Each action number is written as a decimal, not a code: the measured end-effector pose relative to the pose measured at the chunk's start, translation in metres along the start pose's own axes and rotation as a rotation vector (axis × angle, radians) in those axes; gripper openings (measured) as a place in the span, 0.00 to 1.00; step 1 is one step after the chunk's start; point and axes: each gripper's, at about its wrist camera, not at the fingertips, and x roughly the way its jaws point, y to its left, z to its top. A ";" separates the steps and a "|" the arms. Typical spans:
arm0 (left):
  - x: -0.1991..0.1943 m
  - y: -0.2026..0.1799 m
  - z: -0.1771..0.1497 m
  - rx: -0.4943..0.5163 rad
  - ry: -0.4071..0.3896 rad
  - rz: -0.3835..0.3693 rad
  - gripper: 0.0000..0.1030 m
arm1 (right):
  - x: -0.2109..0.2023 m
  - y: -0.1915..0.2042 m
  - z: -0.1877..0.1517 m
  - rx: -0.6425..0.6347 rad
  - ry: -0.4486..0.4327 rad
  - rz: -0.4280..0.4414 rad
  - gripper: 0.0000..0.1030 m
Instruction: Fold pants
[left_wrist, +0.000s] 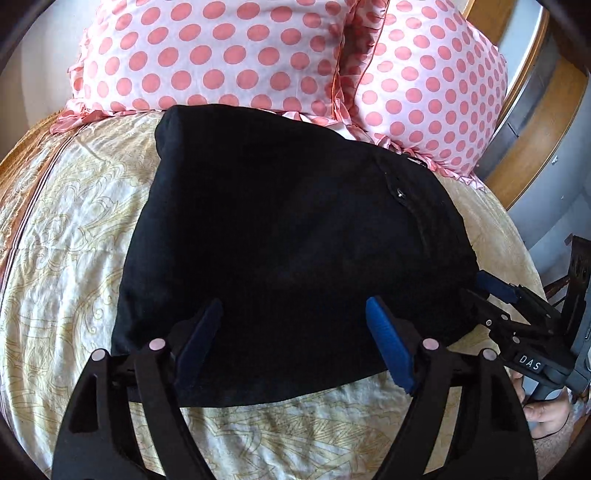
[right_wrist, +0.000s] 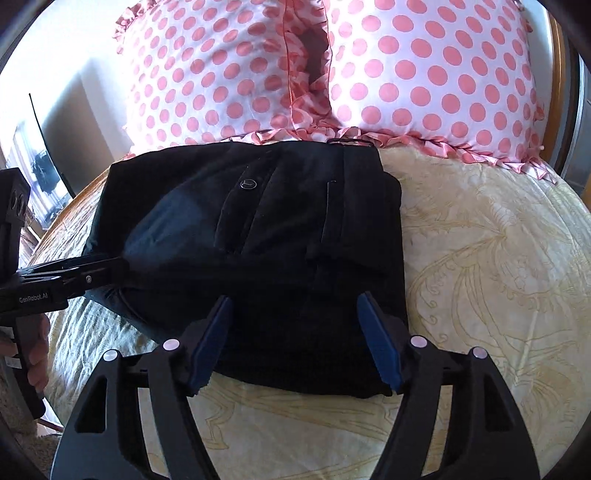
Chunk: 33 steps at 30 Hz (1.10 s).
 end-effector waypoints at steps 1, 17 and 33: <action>-0.004 0.000 -0.001 -0.006 -0.009 0.006 0.78 | -0.006 0.000 0.000 0.015 -0.021 0.001 0.69; -0.082 -0.009 -0.059 0.127 -0.251 0.241 0.98 | -0.064 0.034 -0.049 0.002 -0.194 -0.031 0.95; -0.028 0.087 0.097 -0.134 0.020 -0.099 0.98 | -0.051 0.025 -0.036 -0.020 -0.181 -0.040 0.96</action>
